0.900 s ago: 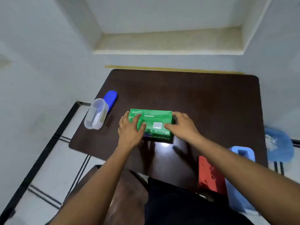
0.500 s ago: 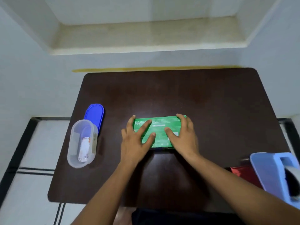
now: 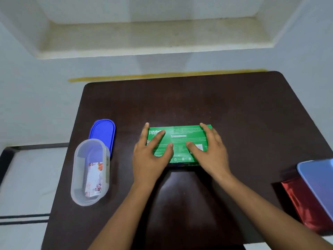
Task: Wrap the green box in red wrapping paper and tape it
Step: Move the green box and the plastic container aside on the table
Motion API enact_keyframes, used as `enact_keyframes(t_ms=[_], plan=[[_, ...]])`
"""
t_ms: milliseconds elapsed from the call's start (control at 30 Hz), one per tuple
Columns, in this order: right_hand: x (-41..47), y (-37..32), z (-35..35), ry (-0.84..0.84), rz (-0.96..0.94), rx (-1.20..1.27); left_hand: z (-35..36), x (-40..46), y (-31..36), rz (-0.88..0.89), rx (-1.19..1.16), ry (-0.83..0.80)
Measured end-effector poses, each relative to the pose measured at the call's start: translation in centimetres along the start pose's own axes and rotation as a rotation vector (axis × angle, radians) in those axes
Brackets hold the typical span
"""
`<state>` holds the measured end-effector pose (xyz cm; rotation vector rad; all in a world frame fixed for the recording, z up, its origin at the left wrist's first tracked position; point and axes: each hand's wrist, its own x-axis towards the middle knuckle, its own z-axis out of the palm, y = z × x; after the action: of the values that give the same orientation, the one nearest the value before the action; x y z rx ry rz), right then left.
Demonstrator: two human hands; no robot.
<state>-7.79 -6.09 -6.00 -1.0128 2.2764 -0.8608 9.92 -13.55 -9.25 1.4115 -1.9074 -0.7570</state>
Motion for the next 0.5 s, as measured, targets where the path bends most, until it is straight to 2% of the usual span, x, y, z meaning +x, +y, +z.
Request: enact_keyframes(t_ms=[133, 233, 500], plan=[[-0.5, 0.5, 0.9, 0.093, -0.034, -0.083, 1.1, -0.4, -1.1, 0.108, -0.010, 0.136], [-0.6, 0.8, 1.2, 0.141, -0.055, -0.107, 1.3, -0.2, -1.5, 0.126, 0.011, 0.185], [-2.3, 1.8, 2.7, 0.261, -0.154, 0.050, -0.3, -0.9, -1.4, 0.125, 0.154, 0.062]])
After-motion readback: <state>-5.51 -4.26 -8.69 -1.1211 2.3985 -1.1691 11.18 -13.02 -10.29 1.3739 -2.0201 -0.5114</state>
